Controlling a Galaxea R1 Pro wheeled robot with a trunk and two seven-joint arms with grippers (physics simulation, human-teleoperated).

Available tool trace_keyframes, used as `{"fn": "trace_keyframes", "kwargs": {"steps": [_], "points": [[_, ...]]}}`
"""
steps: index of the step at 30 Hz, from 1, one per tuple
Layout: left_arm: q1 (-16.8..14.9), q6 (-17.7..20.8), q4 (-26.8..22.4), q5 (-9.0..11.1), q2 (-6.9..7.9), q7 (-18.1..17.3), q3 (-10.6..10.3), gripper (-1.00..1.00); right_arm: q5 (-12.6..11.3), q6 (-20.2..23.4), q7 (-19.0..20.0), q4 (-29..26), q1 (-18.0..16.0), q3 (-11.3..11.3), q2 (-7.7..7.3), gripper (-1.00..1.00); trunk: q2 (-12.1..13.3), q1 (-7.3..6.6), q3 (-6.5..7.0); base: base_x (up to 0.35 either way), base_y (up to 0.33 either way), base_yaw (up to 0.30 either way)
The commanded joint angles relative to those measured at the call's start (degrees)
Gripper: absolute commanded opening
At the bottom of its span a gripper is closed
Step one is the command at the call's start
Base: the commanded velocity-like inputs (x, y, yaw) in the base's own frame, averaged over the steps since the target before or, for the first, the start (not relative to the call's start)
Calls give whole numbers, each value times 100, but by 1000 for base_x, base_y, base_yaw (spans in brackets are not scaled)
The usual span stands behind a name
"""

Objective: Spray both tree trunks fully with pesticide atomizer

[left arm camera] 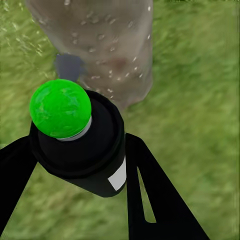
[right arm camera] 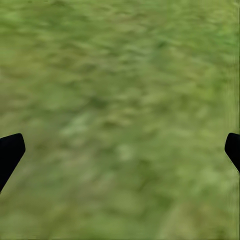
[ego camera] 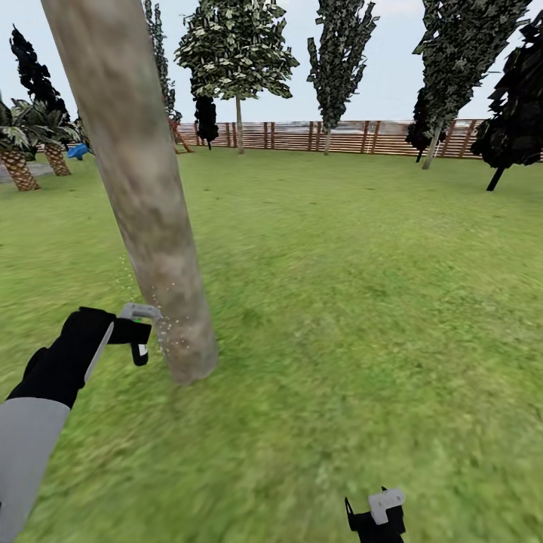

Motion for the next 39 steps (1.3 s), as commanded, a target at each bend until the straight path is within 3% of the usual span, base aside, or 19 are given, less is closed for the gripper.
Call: {"fn": "trace_keyframes", "kwargs": {"steps": [1, 3, 5, 9, 11, 12, 14, 15, 17, 20, 25, 39], "points": [[7, -10, -18, -4, 9, 0, -6, -100, 0, 0, 0, 0, 0, 0, 0, 100, 0, 0, 0, 291, 0, 0], [13, -18, -40, -5, 38, -4, -5, -100, 0, 0, 0, -1, 0, 0, -1, 100, 0, 0, 0, 268, 0, 0], [36, -119, -58, -6, 168, -12, -38, -100, 0, 0, 0, -1, 0, 0, 3, 100, 0, 0, 0, 91, 0, 0], [303, -919, -69, -177, 340, -9, -54, -100, 0, 0, 0, -2, 0, 0, 6, 100, 0, 0, 0, 14, 0, 69], [531, -1109, -66, -193, 369, -71, -60, -100, 0, 0, 0, -2, 0, 0, 6, 100, 0, 0, 0, 1, 0, 253], [558, -1125, -65, -195, 371, -161, -62, -100, 0, 0, 0, -2, 0, 0, 7, 100, 0, 0, 0, 0, 0, 255], [592, -1139, -65, -249, 374, -723, -59, -100, 0, 0, 0, -2, 0, 0, 7, 100, 0, 0, 0, 0, 0, 134], [593, -1132, -65, -479, 371, -1104, -56, -100, 0, 0, 0, -2, 0, 0, 7, 100, 0, 0, 0, 0, 0, 30], [578, -1084, -67, -888, 355, -1268, -47, -100, 0, 0, 0, -2, 0, 0, 7, 100, 0, 0, 0, 0, 0, 11], [558, -1024, -130, -1134, 343, -1391, -23, -100, 0, 0, 0, -2, 0, 0, 7, 100, 0, 0, 0, 0, 0, 2], [541, -762, -192, -1167, 337, -1432, -39, -100, 0, 0, 0, -2, 0, 0, 3, 100, 0, 0, 0, 30, -107, 0], [539, -731, -342, -1178, 331, -1433, 19, -100, 0, 0, 0, -1, 0, 0, 5, 100, 0, 0, 0, 153, -233, 0]]}}
